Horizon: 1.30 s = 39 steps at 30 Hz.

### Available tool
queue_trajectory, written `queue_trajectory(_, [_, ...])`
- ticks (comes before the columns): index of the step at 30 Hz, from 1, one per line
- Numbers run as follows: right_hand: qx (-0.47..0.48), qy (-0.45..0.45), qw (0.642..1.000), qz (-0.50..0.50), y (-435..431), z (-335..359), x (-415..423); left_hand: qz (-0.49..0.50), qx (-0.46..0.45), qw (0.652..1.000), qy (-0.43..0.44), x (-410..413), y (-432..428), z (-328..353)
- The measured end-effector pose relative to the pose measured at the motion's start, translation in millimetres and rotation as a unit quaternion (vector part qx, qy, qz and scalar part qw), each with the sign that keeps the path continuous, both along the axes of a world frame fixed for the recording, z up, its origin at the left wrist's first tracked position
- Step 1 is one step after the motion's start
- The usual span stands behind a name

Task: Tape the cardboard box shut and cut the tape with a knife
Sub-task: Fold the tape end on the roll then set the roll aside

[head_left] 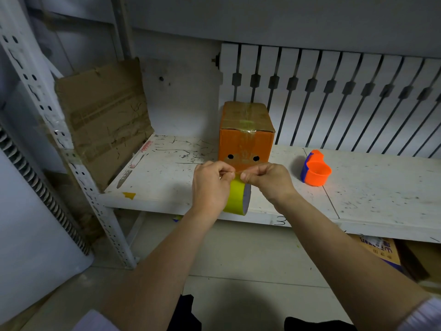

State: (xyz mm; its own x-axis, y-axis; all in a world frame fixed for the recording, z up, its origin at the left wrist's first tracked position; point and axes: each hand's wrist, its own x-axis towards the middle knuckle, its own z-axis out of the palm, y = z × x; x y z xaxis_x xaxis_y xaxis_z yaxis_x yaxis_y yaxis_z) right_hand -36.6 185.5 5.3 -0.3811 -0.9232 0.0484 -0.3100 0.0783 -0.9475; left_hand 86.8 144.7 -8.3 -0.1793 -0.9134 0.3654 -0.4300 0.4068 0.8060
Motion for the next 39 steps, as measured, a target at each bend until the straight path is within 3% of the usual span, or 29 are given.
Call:
queue_trajectory(13, [-0.003, 0.070, 0.998, -0.006, -1, -2, 0, -0.056, 0.075, 0.995, -0.018, 0, -5, 6])
queue_trajectory(19, [-0.013, 0.084, 0.996, -0.003, 3, 1, -4, -0.055, 0.070, 0.995, -0.046, 5, -7, 5])
queue_trajectory(24, [-0.025, 0.147, 0.988, 0.038, -1, 6, 6, -0.061, 0.030, 0.995, -0.079, 4, -3, 9])
queue_trajectory(29, [0.000, 0.241, 0.970, 0.006, -2, 8, 6, -0.059, 0.033, 0.995, -0.076, 4, -2, 10])
queue_trajectory(31, [-0.001, 0.231, 0.973, 0.009, 0, 8, 6, -0.053, 0.060, 0.996, -0.050, 4, -4, 11])
queue_trajectory(33, [-0.007, 0.193, 0.981, 0.015, 2, 8, 6, -0.049, 0.138, 0.989, 0.028, 4, -4, 12])
queue_trajectory(36, [-0.010, 0.140, 0.990, 0.011, 3, 9, 6, -0.044, 0.277, 0.942, 0.186, 2, -4, 14])
queue_trajectory(39, [-0.007, 0.110, 0.994, -0.008, 2, 9, 8, -0.027, 0.332, 0.908, 0.253, 1, -3, 14])
